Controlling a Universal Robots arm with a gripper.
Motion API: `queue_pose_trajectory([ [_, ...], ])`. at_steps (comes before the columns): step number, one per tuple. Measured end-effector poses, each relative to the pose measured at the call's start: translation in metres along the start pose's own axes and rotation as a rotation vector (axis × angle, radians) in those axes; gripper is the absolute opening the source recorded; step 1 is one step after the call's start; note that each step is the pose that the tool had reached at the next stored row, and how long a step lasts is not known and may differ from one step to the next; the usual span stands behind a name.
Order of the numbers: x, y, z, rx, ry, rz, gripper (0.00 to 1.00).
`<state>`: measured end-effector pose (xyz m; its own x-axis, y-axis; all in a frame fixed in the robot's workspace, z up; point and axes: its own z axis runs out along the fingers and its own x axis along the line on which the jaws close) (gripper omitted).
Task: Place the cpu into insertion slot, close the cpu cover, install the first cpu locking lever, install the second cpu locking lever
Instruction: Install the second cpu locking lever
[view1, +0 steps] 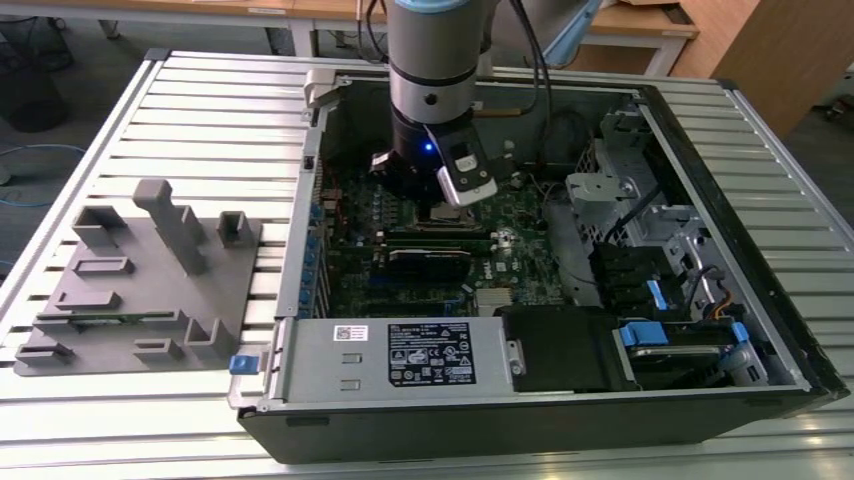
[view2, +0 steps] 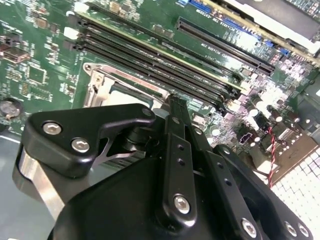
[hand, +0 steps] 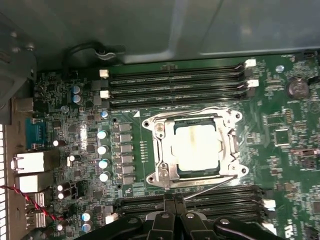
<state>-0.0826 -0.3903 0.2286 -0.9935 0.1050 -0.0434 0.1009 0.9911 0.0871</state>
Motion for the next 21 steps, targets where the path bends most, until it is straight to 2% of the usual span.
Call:
queue_pose_trajectory([
  [15,0.0003,-0.0001,0.0010,0.0001,0.0000,0.000,0.11],
  [21,0.0009,-0.0005,0.0050,0.0001,-0.0002,0.000,0.11],
])
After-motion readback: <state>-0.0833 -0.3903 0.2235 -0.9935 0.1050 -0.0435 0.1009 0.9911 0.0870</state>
